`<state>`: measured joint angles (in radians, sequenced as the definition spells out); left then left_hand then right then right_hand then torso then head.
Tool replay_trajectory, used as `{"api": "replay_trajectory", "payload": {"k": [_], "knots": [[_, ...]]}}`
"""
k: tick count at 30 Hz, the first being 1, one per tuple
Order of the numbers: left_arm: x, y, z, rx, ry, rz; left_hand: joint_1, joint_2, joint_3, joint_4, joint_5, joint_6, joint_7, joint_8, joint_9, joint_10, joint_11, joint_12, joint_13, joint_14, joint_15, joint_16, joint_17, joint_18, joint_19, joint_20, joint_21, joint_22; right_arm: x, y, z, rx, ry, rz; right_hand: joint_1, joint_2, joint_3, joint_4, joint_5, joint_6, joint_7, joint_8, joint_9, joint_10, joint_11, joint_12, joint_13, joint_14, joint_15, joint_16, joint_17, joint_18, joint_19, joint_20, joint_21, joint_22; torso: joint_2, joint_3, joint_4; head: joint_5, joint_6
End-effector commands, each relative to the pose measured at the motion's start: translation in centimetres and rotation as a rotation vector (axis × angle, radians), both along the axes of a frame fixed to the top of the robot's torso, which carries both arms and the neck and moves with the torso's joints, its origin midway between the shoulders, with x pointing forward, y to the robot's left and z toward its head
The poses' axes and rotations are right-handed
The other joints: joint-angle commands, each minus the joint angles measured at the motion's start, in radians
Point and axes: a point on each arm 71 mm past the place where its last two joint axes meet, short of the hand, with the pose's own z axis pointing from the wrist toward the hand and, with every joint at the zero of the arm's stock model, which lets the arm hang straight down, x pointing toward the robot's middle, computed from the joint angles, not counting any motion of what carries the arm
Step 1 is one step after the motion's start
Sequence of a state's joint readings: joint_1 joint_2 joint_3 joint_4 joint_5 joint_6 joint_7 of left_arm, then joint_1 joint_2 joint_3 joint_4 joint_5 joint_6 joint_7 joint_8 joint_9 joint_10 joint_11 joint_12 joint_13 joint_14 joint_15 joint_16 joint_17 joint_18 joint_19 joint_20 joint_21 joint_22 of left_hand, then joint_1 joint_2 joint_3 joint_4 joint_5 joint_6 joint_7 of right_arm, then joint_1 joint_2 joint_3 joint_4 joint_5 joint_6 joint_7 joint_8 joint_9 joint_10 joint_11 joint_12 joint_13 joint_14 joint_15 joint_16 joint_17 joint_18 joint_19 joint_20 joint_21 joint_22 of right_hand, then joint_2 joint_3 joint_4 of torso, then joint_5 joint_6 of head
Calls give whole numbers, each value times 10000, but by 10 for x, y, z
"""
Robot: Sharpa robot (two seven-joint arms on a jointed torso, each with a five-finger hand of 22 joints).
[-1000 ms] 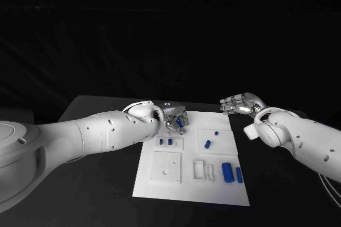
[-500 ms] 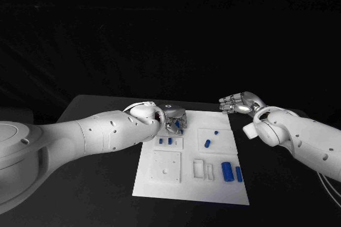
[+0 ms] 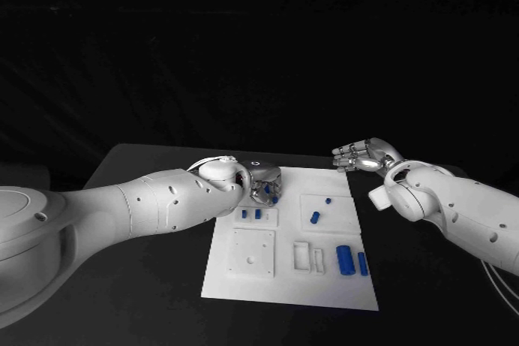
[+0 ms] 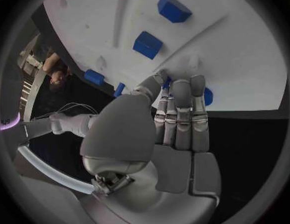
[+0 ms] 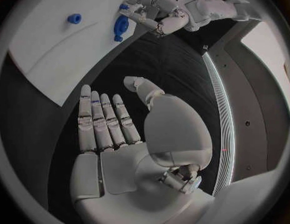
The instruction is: Assemble the parts on the task board
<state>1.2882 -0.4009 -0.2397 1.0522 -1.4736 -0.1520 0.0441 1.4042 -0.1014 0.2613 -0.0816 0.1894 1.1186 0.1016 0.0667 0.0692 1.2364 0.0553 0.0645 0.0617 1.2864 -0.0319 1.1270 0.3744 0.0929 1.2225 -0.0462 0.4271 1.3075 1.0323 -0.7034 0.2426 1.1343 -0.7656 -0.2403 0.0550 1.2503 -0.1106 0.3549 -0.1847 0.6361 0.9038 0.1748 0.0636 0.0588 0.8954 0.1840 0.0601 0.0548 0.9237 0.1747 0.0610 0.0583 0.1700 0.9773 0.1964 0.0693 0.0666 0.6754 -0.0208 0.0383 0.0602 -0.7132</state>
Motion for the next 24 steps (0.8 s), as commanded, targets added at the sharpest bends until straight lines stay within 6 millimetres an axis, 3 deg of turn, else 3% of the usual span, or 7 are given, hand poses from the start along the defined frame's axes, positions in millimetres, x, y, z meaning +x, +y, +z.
{"api": "replay_trajectory", "payload": {"k": [1, 12, 24], "knots": [[-2, -2, -2, 175, 129, -107, 22, 132, 56, -4, 60, 95, 4, -18, -6, 121, -13, -38, -5, 57, -11, 70, -9, 67, 18, -48, 76, 222, 0, 2, 1, -15, -114, 140, -35, -48, -50, 8, 36, 46, 31, -58, -12, 19, -31, -62, -12, -21, 14, -42, -15, 40, -29, -13, 22, -13, -9, 9, 10, 1, -15], [-4, -5, -5, 55, 524, -214, 79, 653, -97, -33, 98, 749, -122, -30, 19, 609, -190, -41, -4, 52, -110, 162, -5, -38, -119, -147, 259, 220, 0, 3, 0, -7, -112, 157, -35, -48, -50, 8, 36, 46, 31, -58, -12, 19, -31, -62, -12, -21, 14, -42, -15, 40, -29, -13, 22, -13, -10, 8, 7, 11, -16], [-1, -2, -6, -351, 268, 29, 93, 845, -217, -162, 167, 1263, -207, -28, 65, 1056, -333, -47, -5, 270, -213, 276, 29, -54, 1, -244, 386, 221, 0, 4, 1, 0, -129, 166, -16, -6, 5, 58, -30, 54, 30, -58, -12, 29, -33, -61, -12, -28, 12, -43, -16, 41, -30, -14, 24, -13, -8, 9, 6, -13, -22]]}}
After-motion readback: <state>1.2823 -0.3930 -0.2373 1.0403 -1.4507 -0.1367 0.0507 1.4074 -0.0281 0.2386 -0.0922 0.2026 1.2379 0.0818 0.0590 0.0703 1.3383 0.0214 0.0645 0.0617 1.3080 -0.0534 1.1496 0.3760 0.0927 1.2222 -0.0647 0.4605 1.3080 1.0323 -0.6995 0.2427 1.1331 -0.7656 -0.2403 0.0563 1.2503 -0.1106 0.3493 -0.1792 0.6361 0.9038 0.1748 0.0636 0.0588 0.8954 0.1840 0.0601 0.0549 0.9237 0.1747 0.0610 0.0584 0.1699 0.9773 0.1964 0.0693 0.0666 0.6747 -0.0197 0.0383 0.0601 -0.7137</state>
